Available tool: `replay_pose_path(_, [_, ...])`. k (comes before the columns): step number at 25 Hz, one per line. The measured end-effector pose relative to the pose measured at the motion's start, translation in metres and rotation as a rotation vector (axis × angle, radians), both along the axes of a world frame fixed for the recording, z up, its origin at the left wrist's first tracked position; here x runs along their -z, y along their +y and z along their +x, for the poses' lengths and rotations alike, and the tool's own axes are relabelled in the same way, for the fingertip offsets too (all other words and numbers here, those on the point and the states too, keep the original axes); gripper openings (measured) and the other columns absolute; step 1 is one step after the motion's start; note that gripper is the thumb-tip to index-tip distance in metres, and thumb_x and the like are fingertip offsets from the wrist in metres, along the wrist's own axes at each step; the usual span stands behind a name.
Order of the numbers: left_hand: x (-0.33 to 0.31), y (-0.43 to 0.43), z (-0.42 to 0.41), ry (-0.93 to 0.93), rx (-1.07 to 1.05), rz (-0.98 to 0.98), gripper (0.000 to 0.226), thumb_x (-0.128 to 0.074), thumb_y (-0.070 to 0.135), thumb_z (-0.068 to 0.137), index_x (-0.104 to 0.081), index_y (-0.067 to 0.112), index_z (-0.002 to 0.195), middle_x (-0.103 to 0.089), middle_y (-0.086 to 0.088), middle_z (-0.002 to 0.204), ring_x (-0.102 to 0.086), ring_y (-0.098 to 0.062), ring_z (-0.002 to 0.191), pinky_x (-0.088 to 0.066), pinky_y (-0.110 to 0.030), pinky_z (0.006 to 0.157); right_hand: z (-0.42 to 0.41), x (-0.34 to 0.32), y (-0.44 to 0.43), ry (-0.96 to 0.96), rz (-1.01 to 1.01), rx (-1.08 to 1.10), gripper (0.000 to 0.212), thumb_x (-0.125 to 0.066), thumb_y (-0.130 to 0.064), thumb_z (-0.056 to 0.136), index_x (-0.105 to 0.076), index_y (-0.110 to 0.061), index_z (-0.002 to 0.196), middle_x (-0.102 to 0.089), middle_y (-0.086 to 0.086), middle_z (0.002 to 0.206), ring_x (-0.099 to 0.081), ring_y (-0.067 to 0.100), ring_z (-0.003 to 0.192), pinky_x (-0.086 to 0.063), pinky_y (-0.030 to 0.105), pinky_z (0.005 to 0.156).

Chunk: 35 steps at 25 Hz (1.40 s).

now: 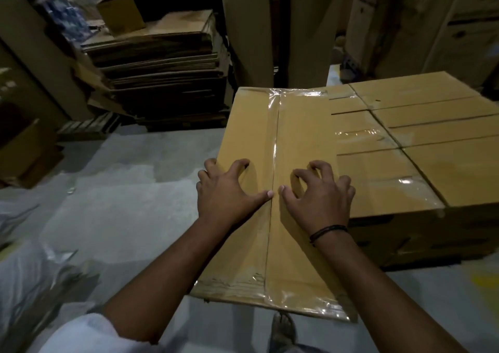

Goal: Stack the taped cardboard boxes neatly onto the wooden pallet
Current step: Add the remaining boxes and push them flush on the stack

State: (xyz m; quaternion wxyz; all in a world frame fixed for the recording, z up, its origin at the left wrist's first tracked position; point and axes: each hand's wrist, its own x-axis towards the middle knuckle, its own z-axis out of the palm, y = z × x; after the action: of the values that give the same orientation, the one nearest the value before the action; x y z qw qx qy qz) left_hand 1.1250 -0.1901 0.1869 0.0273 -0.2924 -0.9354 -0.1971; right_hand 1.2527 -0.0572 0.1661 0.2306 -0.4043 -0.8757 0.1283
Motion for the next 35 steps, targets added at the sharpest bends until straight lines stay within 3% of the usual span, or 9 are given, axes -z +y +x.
replay_pose_path(13, [0.012, 0.138, -0.232, -0.041, 0.045, 0.038, 0.091, -0.064, 0.091, 0.062, -0.041, 0.051, 0.141, -0.026, -0.006, 0.147, -0.033, -0.031, 0.135, -0.039, -0.048, 0.109, -0.224, 0.010, 0.130, 0.032, -0.010, 0.067, 0.038, -0.064, -0.057, 0.081, -0.070, -0.038, 0.113, -0.049, -0.009, 0.140, -0.046, 0.036, 0.111, -0.035, 0.044, 0.093])
replay_pose_path(26, [0.015, 0.277, -0.575, -0.069, 0.262, -0.008, 0.092, -0.062, 0.093, 0.060, -0.043, 0.052, 0.140, -0.027, -0.008, 0.146, -0.033, -0.032, 0.134, -0.039, -0.048, 0.109, -0.539, 0.021, 0.239, 0.038, -0.010, 0.289, 0.036, -0.067, -0.055, 0.079, -0.071, -0.037, 0.110, -0.051, -0.009, 0.136, -0.046, 0.036, 0.107, -0.036, 0.045, 0.094])
replay_pose_path(35, [0.037, 0.424, -0.746, -0.107, 0.383, -0.043, 0.094, -0.065, 0.092, 0.060, -0.042, 0.050, 0.141, -0.027, -0.007, 0.148, -0.031, -0.033, 0.137, -0.037, -0.050, 0.112, -0.704, 0.044, 0.365, -0.007, -0.018, 0.421, 0.034, -0.064, -0.056, 0.080, -0.070, -0.039, 0.108, -0.050, -0.011, 0.137, -0.046, 0.035, 0.107, -0.035, 0.044, 0.091])
